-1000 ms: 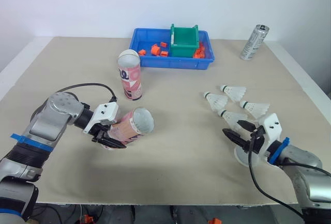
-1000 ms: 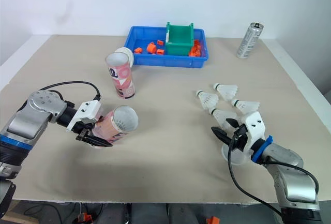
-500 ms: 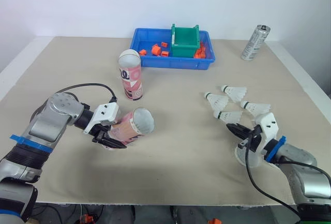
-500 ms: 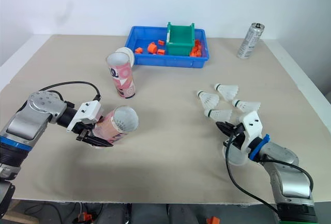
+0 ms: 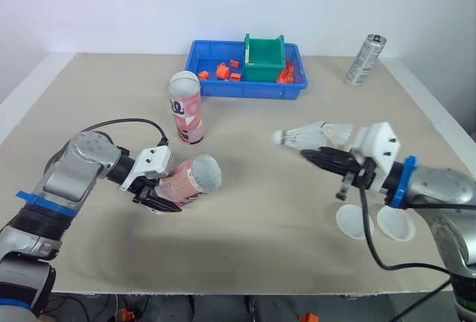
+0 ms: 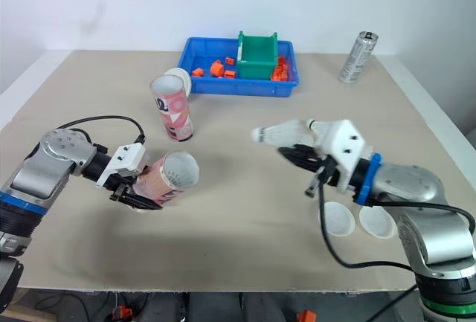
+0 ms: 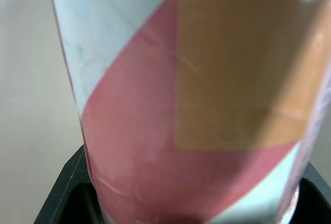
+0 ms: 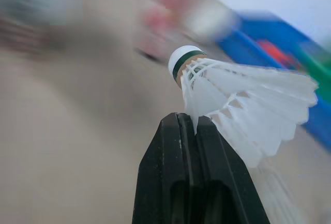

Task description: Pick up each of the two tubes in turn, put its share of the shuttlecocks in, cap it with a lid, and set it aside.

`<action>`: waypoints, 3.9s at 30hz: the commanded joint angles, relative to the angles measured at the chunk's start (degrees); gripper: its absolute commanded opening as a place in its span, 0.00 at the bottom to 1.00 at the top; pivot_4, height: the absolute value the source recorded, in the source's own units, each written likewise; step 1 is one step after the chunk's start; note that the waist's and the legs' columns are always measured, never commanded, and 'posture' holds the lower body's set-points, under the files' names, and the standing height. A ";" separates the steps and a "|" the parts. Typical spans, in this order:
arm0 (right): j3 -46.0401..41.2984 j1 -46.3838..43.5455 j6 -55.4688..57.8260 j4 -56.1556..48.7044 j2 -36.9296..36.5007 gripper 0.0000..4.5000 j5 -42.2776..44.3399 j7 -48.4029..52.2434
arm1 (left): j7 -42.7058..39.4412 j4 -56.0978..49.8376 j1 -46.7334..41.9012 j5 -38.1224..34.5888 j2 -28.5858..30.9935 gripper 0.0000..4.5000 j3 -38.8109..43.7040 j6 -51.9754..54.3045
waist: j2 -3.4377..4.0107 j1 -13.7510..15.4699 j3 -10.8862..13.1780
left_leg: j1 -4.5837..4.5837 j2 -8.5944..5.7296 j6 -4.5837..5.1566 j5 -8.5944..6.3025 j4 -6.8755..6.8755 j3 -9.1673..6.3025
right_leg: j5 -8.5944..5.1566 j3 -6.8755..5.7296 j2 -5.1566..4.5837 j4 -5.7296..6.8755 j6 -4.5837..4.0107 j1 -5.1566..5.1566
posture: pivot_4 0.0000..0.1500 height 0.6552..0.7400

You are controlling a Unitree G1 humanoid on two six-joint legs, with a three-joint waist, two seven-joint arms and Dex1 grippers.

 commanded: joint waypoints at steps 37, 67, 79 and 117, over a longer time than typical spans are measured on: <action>22.74 -34.44 0.80 22.89 19.43 0.01 -5.32 21.46 | 1.37 -2.23 0.20 -0.63 1.01 0.66 1.64 1.05 | -0.02 0.00 0.05 | -0.04 0.02 -0.01 -0.01 -0.05 0.00 | -0.02 -0.02 0.03 0.03 0.02 -0.08 | 1.00 0.89; 34.98 -47.33 -6.42 46.99 42.62 0.01 -20.75 29.48 | 3.21 -5.41 3.04 -1.43 1.75 0.66 3.90 3.10 | 0.01 -0.94 0.06 | 0.05 0.14 -0.01 -0.01 -0.12 -0.11 | 0.11 -0.22 0.12 0.16 0.07 -0.11 | 1.00 0.89; 22.88 -53.56 1.26 40.85 20.30 0.01 -9.55 40.64 | 5.10 -6.83 4.57 -3.16 -0.18 0.66 5.26 2.19 | 0.05 -0.03 0.12 | -0.09 0.09 -0.04 -0.03 -0.11 -0.15 | 0.00 -0.23 0.06 0.11 0.10 -0.11 | 1.00 0.89; 12.62 -7.97 -8.11 36.81 -18.78 0.70 -22.57 30.50 | 26.26 4.80 13.44 -2.55 -34.95 0.66 -0.61 -18.49 | 0.31 0.03 0.15 | 0.08 -0.25 0.17 -0.19 0.32 0.15 | -0.11 -0.27 -0.40 -0.04 0.19 0.25 | 1.00 0.89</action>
